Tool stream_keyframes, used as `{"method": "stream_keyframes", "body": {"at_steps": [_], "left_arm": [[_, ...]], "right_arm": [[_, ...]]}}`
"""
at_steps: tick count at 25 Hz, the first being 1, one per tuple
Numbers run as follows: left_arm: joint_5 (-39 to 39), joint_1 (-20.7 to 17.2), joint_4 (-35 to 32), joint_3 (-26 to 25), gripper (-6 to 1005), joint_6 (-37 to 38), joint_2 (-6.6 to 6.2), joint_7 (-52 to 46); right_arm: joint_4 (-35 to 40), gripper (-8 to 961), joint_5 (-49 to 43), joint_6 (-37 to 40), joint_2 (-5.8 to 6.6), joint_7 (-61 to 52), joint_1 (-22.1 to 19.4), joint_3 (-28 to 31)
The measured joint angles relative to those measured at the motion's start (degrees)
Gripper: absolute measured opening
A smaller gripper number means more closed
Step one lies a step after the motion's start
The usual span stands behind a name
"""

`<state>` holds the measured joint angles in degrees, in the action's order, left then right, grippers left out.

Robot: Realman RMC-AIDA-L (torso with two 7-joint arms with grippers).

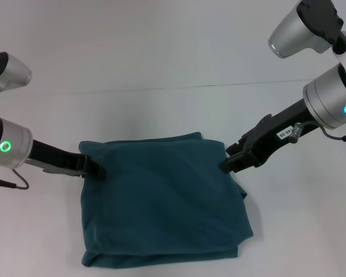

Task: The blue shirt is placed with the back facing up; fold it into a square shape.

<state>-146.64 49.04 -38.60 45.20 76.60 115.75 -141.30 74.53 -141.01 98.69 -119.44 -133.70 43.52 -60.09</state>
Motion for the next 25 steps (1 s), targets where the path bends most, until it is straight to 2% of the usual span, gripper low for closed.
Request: {"method": "stream_keyframes", "body": {"at_steps": [4, 6, 9, 10, 11, 12, 14, 16, 17, 18, 19, 20, 23, 25], "left_arm": [[0.4, -1.01, -1.72, -0.32, 258, 1.38, -0.3, 1.85], [1.52, -2.14, -4.07, -0.85, 362, 3.65, -0.3, 3.38], [6.96, -4.8, -8.2, -4.08, 519, 11.12, -0.08, 9.92], [10.52, -6.22, -9.69, -6.68, 540, 15.48, -0.02, 13.81], [10.52, -6.22, -9.69, -6.68, 561, 15.48, -0.02, 13.81], [13.36, -7.31, -10.6, -8.62, 583, 19.01, 0.02, 16.72], [17.93, -9.24, -11.44, -11.53, 625, 26.25, -0.16, 22.74], [20.16, -10.29, -11.56, -13.09, 667, 32.13, -0.41, 26.94], [20.16, -10.29, -11.56, -13.09, 688, 32.13, -0.41, 26.94], [20.83, -11.36, -11.64, -13.85, 710, 38.44, -0.54, 31.13], [20.68, -12.32, -11.96, -13.69, 731, 40.94, -0.4, 33.17], [20.51, -12.62, -12.03, -13.53, 752, 41.05, -0.33, 33.53], [19.46, -14.95, -12.4, -12.63, 921, 41.4, 0.41, 37.01], [19.38, -16.42, -12.28, -12.81, 921, 41.22, 1.0, 39.69]], "right_arm": [[0.32, 417, 0.77, -1.16, -0.07, 1.08, -0.84, 0.88], [0.96, 418, 3.48, -2.08, -0.17, 3.28, -2.24, 2.05], [2.35, 419, 8.76, -2.05, -0.13, 6.49, -4.77, 3.9], [3.75, 420, 12.4, -1.01, -0.1, 8.67, -7.18, 4.91], [3.75, 420, 12.4, -1.01, -0.1, 8.67, -7.18, 4.91], [5.11, 421, 15.34, 0.42, -0.09, 10.67, -9.78, 5.44], [5.78, 422, 16.66, 1.15, -0.09, 11.75, -11.34, 5.63], [6.75, 494, 18.78, 2.25, -0.08, 14.39, -14.05, 6.06], [7.06, 530, 20.07, 3.13, -0.08, 16.36, -15.67, 6.43], [7.12, 566, 21.37, 3.87, -0.07, 18.21, -17.03, 6.73], [6.96, 602, 22.62, 4.61, -0.08, 20.0, -18.07, 6.91], [6.64, 646, 23.63, 5.54, -0.08, 21.39, -18.96, 7.03], [5.22, 778, 24.49, 7.38, -0.11, 23.89, -20.91, 7.1], [4.07, 840, 23.68, 7.6, -0.15, 24.66, -21.47, 7.12]]}}
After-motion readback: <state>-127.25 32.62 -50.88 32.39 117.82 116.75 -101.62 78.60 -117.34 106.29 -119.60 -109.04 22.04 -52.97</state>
